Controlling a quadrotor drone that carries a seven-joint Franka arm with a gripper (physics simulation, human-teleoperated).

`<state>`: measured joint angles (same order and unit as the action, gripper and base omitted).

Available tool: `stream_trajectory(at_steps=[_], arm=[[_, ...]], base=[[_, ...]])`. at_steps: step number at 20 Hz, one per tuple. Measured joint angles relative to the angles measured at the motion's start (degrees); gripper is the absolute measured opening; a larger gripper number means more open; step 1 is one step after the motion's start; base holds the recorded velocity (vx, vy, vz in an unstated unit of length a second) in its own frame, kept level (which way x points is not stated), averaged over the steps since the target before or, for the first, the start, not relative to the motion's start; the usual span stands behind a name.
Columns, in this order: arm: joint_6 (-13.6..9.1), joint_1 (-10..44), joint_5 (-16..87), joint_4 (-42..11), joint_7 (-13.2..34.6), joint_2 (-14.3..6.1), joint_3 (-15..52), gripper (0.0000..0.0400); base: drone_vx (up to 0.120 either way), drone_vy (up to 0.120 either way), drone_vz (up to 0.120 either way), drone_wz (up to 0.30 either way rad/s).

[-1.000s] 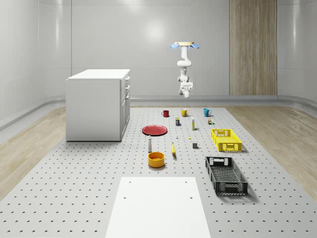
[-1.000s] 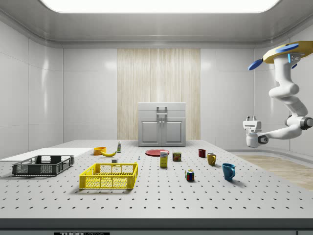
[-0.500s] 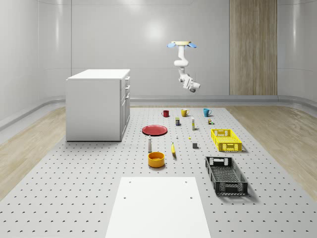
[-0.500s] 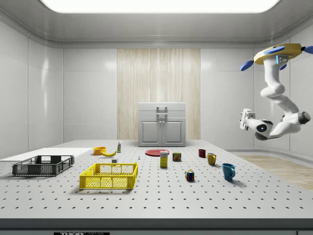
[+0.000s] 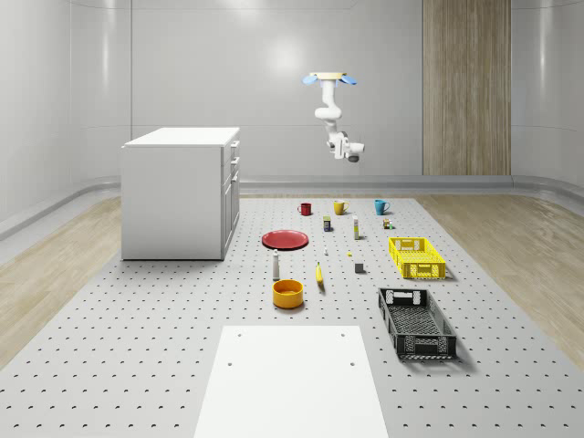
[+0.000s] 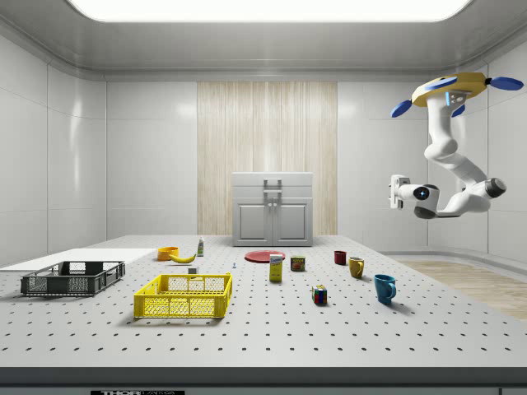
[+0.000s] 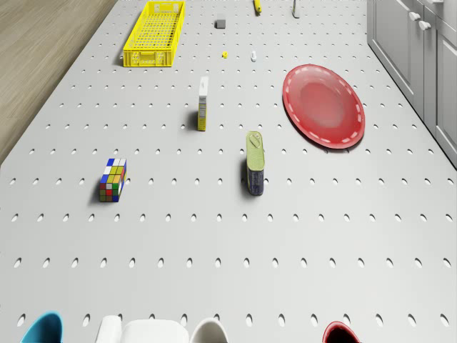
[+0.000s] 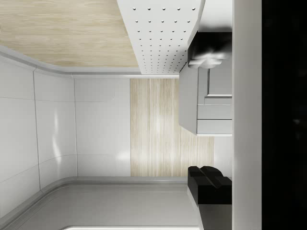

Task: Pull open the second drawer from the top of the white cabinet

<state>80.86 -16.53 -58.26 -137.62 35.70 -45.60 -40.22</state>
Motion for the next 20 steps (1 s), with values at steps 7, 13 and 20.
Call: stream_trajectory(at_steps=[7,13,20], arm=[[2.1,-3.1,0.2,-0.9,0.7,-2.0,-2.0,0.03],[3.9,-5.4,1.0,-1.3,1.5,-3.6,-3.3,0.03],[5.8,-7.8,2.2,-1.6,2.6,-5.5,-4.5,0.03]], base=[[0.12,-0.12,0.023,0.0],[0.12,-0.12,0.0,0.0],[0.12,-0.12,0.0,0.0]])
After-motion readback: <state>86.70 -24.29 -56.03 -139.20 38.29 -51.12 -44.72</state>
